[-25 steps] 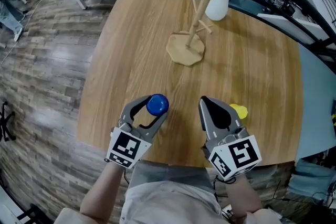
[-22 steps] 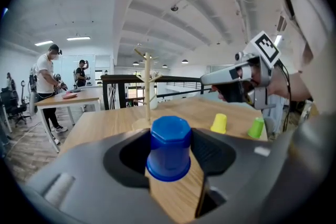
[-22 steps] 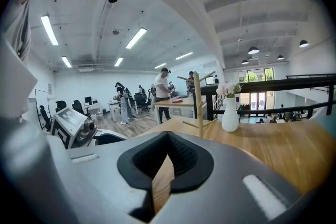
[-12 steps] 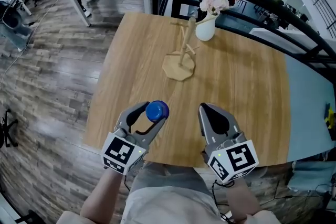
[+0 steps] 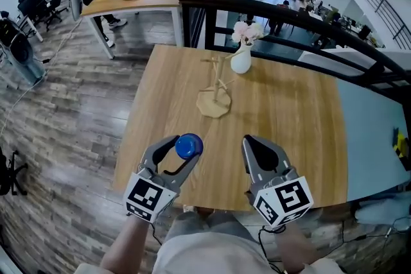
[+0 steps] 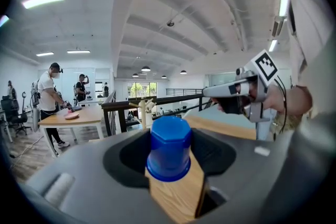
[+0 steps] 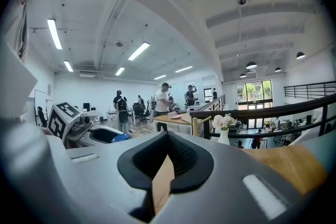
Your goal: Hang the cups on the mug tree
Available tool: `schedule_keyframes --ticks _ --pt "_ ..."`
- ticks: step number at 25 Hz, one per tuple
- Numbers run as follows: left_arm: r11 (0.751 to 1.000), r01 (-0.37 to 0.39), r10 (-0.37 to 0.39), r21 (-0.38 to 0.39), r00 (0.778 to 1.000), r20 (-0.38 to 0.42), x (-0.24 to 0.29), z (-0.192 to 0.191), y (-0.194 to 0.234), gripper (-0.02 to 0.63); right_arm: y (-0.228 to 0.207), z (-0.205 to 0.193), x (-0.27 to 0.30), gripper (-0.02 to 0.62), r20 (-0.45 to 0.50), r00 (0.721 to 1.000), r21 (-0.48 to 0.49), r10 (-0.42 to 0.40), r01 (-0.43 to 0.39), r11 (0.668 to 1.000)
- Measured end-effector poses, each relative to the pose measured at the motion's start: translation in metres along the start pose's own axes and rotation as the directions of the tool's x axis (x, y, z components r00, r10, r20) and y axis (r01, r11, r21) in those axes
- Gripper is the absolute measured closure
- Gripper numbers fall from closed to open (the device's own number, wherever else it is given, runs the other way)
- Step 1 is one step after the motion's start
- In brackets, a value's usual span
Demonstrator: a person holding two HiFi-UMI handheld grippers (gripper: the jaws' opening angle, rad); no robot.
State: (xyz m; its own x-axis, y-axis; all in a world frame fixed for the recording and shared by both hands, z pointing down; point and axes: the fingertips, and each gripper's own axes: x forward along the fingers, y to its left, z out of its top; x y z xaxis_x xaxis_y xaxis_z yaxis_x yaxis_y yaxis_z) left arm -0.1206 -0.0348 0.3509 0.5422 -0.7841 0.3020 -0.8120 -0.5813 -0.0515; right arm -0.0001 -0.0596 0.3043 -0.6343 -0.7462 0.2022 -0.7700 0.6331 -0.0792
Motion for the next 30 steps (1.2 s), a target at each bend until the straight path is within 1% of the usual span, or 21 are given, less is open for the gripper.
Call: schedule_keyframes --ticks 4,6,10,18,25,30 --pt "0.999 0.007 -0.008 0.032 0.999 0.038 -0.015 0.030 -0.004 0.385 0.008 0.021 -0.011 0.595 0.028 1.000 -0.003 0.000 0.000 1.000" --pt "0.999 0.003 -0.005 0.037 0.998 0.063 -0.028 0.039 -0.006 0.385 0.016 0.025 -0.018 0.595 0.036 0.999 -0.001 0.002 -0.002 1.000" --pt "0.999 -0.012 0.008 0.049 0.997 0.076 -0.044 0.052 -0.004 0.385 0.025 0.029 -0.022 0.595 0.042 0.999 -0.001 0.007 -0.007 1.000" --pt "0.999 -0.006 0.002 0.045 0.997 0.073 -0.041 0.047 -0.002 0.385 0.026 0.022 -0.015 0.595 0.023 1.000 0.000 0.010 -0.010 1.000" --pt "0.999 -0.019 0.015 0.049 0.996 0.083 -0.022 0.050 0.016 0.385 0.011 0.023 0.002 0.595 0.017 1.000 -0.003 -0.010 0.010 1.000" --pt "0.994 -0.048 0.041 0.097 0.996 0.080 -0.001 0.052 0.034 0.385 -0.003 0.025 0.020 0.595 0.018 1.000 -0.012 -0.020 0.020 1.000"
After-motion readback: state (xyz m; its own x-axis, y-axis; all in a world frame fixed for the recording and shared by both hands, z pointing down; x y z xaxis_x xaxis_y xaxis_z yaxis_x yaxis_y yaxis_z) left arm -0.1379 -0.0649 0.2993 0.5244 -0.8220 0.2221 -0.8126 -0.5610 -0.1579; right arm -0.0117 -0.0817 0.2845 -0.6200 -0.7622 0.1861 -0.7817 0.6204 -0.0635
